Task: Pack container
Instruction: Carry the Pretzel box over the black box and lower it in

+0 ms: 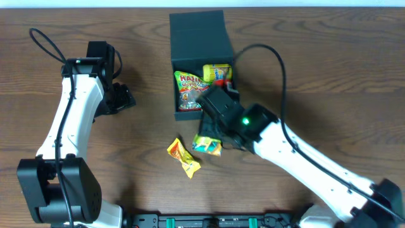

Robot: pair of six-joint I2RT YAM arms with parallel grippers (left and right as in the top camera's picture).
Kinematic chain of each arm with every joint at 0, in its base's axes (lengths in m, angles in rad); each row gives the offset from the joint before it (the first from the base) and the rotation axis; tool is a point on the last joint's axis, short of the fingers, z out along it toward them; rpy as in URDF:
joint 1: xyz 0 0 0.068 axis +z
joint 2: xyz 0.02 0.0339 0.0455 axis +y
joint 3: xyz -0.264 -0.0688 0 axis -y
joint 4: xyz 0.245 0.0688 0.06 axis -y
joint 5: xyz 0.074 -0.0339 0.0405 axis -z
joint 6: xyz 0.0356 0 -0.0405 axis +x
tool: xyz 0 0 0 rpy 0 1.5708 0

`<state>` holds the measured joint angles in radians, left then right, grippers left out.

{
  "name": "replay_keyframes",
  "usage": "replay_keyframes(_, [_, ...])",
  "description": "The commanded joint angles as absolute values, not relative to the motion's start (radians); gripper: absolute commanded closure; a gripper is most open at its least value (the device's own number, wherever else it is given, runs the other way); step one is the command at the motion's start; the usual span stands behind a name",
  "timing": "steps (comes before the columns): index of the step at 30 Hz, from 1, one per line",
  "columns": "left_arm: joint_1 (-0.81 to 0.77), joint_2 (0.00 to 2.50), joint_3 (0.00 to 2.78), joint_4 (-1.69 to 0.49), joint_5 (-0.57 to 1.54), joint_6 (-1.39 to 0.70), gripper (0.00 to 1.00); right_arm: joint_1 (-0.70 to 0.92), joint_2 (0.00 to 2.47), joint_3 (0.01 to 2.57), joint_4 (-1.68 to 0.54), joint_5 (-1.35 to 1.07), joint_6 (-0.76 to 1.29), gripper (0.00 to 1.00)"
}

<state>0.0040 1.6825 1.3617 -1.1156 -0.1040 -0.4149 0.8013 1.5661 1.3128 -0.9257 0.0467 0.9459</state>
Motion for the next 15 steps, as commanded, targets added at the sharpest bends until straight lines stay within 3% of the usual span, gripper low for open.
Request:
replay_keyframes(1, [0.007,1.687,1.357,-1.118,-0.104,-0.419,0.05,0.792,1.658,1.451,-0.950,0.110,0.780,0.43])
replay_keyframes(15, [0.007,1.687,1.357,-1.118,-0.104,-0.419,0.05,0.646,2.008,1.822,-0.986,0.116,0.561,0.44])
